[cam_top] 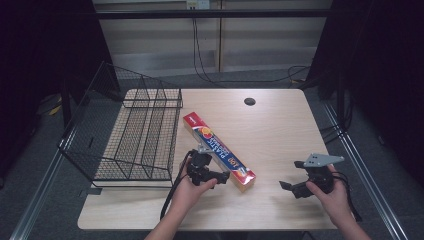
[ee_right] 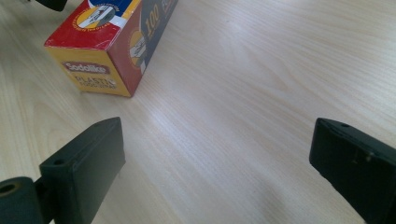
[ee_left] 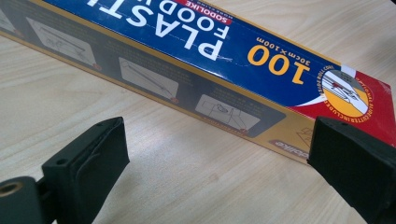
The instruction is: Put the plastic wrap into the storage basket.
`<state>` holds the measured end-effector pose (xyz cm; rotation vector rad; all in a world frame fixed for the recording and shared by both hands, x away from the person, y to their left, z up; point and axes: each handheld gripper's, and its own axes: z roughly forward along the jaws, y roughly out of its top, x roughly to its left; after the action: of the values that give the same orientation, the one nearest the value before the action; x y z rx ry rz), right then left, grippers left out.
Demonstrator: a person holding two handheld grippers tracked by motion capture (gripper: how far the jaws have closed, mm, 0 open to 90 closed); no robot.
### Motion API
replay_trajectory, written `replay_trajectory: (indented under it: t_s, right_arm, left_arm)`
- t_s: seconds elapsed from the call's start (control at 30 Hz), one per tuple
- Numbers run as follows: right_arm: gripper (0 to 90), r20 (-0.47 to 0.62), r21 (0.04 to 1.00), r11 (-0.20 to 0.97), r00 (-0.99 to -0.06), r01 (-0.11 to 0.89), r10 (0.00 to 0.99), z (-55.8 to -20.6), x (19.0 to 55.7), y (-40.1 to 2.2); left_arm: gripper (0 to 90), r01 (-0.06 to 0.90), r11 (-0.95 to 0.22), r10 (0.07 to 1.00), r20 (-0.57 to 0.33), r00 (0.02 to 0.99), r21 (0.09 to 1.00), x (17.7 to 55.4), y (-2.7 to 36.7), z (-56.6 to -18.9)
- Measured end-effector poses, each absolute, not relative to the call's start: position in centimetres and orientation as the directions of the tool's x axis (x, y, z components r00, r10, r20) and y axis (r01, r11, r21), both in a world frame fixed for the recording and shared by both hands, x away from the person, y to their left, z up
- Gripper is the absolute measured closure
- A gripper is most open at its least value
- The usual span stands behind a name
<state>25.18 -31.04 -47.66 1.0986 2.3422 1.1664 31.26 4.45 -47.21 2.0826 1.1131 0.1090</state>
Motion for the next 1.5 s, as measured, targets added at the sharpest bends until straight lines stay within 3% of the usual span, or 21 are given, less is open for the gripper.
replay_trajectory:
  t_s: [0.47,0.5,0.73,1.07,1.5]
  right_arm:
    - [2.9,0.062,0.778,0.381,-0.664,0.500,0.745,-47.7,24.7,-31.2]
    - [3.0,0.061,0.779,0.381,-0.664,0.499,0.745,-47.7,24.7,-31.3]
    - [3.1,0.058,0.777,0.390,-0.673,0.495,0.738,-47.7,24.6,-31.2]
    - [3.2,0.064,0.782,0.383,-0.674,0.492,0.736,-47.7,24.7,-31.1]
    - [3.3,0.065,0.786,0.379,-0.674,0.489,0.736,-47.6,24.7,-31.2]
  left_arm:
    - [1.2,0.743,-0.271,0.791,-0.298,0.534,0.612,33.6,3.2,-46.9]
    - [1.0,0.779,-0.222,0.815,-0.327,0.478,0.587,34.8,3.1,-46.9]
    - [1.3,0.822,-0.128,0.863,-0.347,0.368,0.554,37.3,3.1,-46.5]
    - [0.0,0.857,-0.100,0.912,-0.298,0.282,0.505,39.1,1.3,-45.9]
    - [0.0,0.875,-0.016,0.930,-0.315,0.191,0.483,39.5,0.6,-47.2]
